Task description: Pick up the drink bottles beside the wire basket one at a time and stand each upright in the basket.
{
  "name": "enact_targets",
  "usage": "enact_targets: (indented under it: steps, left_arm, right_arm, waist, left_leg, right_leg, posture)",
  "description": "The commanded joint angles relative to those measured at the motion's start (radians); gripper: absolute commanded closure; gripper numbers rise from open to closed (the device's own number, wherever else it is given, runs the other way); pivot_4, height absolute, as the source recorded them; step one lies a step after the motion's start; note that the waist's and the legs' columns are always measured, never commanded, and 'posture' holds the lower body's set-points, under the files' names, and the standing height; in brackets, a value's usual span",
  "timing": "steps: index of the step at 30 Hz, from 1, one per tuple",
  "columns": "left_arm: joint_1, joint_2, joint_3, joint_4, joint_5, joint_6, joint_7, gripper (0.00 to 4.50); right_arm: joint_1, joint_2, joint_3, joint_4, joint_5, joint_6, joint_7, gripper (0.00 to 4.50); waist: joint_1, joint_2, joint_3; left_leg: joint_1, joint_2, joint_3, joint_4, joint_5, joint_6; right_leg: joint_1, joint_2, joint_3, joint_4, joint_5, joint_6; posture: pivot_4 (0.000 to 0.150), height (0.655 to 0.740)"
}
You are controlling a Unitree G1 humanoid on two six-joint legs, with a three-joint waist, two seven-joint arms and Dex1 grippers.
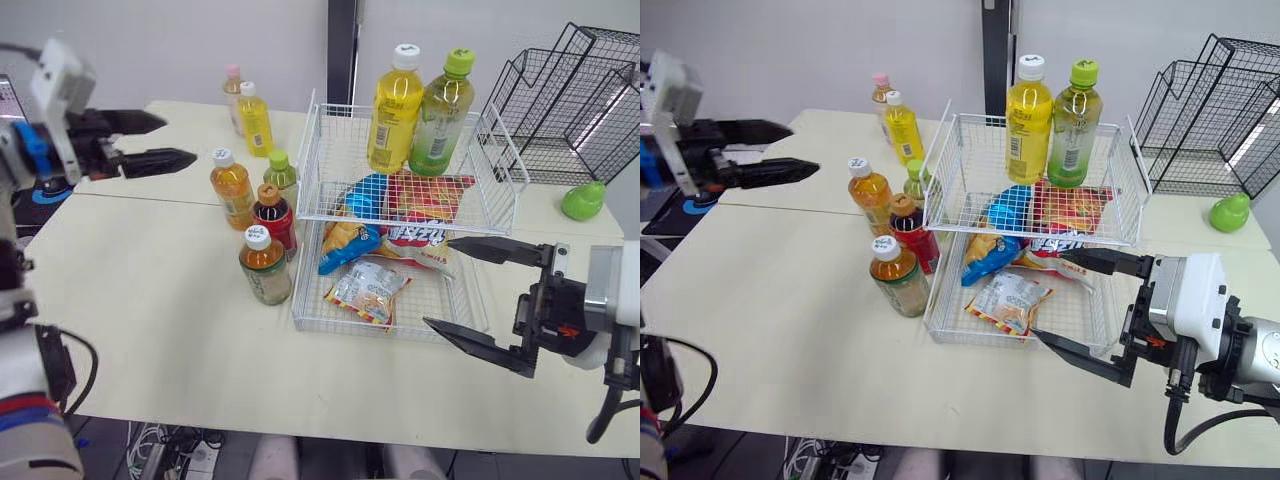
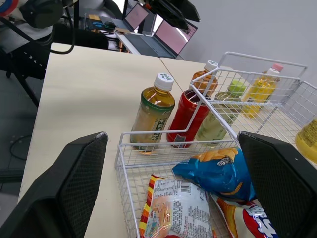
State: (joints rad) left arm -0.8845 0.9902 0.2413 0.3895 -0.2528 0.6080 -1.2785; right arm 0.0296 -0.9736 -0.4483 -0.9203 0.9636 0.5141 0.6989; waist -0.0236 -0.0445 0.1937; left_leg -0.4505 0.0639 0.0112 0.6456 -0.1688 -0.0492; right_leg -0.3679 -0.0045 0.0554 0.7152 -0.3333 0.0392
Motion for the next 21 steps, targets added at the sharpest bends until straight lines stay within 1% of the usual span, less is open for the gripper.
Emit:
enact_targets:
  steps: [1,7,8,10,13,16,21]
  left_arm:
    - [0.027,-0.056,0.033,-0.008,-0.019,-0.046,0.118,0.01]
    - [-0.014,-0.206,0.026,0.058,-0.007,-0.111,0.343,0.01]
    - [-0.033,-0.230,0.026,0.082,0.003,-0.123,0.400,0.01]
    - [-0.061,-0.263,0.021,0.118,0.019,-0.146,0.475,0.01]
    - [-0.091,-0.307,0.008,0.152,0.031,-0.167,0.551,0.01]
    - [-0.126,-0.337,-0.002,0.208,0.039,-0.196,0.600,0.01]
    - [-0.170,-0.363,-0.038,0.273,0.053,-0.203,0.610,0.01]
  right_arm:
    - [-0.009,-0.001,0.005,0.012,-0.019,-0.014,0.015,0.00]
    - [-0.001,0.024,-0.021,-0.013,0.014,-0.014,-0.014,0.00]
    - [0.000,0.024,-0.027,-0.017,0.022,-0.013,-0.020,0.00]
    - [0.004,0.025,-0.037,-0.025,0.035,-0.011,-0.030,0.00]
    - [0.015,0.030,-0.066,-0.040,0.062,-0.010,-0.053,0.00]
    - [0.017,0.027,-0.087,-0.043,0.089,-0.010,-0.072,0.00]
    - [0.017,0.006,-0.114,-0.049,0.130,-0.006,-0.086,0.00]
  waist:
    - [0.006,0.000,0.000]
    - [0.008,-0.001,-0.001]
    - [0.008,-0.001,0.000]
    - [0.008,-0.001,0.000]
    - [0.007,-0.001,-0.001]
    - [0.004,-0.001,-0.001]
    - [-0.002,-0.001,-0.001]
  left_leg:
    - [0.000,0.000,0.000,0.000,0.000,0.001]
    - [-0.001,-0.001,0.000,0.000,0.001,0.001]
    - [-0.001,-0.002,0.000,0.000,0.001,0.001]
    - [-0.001,-0.002,0.000,0.000,0.001,0.001]
    - [-0.001,-0.002,0.000,0.000,0.001,0.001]
    - [-0.001,-0.002,0.000,0.000,0.001,0.001]
    - [-0.001,-0.002,0.000,0.000,0.001,0.001]
  right_leg:
    - [0.000,0.000,-0.001,0.000,0.000,0.000]
    - [0.000,0.000,-0.001,0.000,0.000,0.000]
    - [0.000,0.001,-0.001,0.000,0.000,0.000]
    - [-0.001,0.002,-0.001,0.000,0.000,0.000]
    - [-0.001,0.002,-0.001,0.000,0.000,0.000]
    - [-0.001,0.002,0.000,0.000,0.000,0.000]
    - [-0.001,0.002,0.000,0.000,0.000,0.000]
  posture:
    - [0.150,0.7268]
    - [0.150,0.7268]
    - [0.150,0.7268]
    - [0.150,0.7268]
    - [0.150,0.7268]
    - [0.150,0.7268]
    - [0.150,0.7268]
